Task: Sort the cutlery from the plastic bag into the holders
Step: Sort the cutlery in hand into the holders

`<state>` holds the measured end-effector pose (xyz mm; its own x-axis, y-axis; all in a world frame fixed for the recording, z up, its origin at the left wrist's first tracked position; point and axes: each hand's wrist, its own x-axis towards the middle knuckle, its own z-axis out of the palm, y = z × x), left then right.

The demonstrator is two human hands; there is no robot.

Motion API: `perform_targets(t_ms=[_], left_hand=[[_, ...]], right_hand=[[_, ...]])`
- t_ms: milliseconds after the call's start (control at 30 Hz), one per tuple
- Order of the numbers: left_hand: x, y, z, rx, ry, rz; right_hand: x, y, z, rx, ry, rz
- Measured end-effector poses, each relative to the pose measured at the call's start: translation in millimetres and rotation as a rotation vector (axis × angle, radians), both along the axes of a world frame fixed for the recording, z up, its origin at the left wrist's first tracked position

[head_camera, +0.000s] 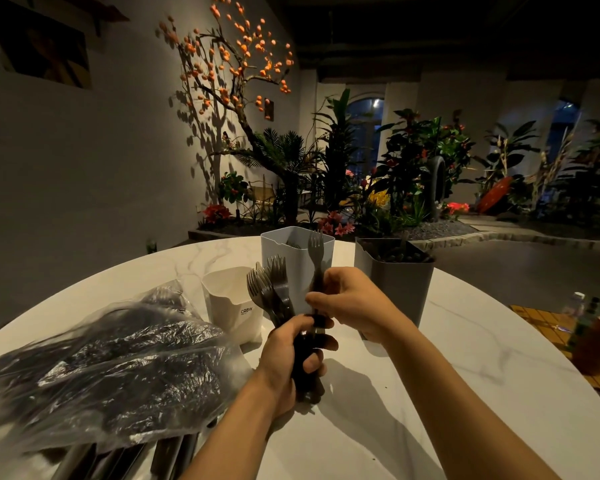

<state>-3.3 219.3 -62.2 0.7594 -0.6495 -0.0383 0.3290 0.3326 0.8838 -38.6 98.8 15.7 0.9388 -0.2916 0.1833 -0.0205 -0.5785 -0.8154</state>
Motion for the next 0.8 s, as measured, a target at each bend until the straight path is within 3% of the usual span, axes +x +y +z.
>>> perform_targets(t_ms=[333, 533, 733, 800], left_hand=[[5, -2, -3, -0.039, 0.029, 0.039], [8, -1, -5, -0.065, 0.056, 0.045], [8, -2, -6, -0.068, 0.050, 0.055], [8, -1, -7, -0.070, 0.042, 0.056]], right_hand=[[-4, -4, 9, 0.086, 0.023, 0.029], [-3, -8, 12, 0.195, -0.083, -0.070], [-15, -29, 28, 0.256, -0.401, -0.175], [-22, -39, 37, 0.185, -0.549, -0.228]])
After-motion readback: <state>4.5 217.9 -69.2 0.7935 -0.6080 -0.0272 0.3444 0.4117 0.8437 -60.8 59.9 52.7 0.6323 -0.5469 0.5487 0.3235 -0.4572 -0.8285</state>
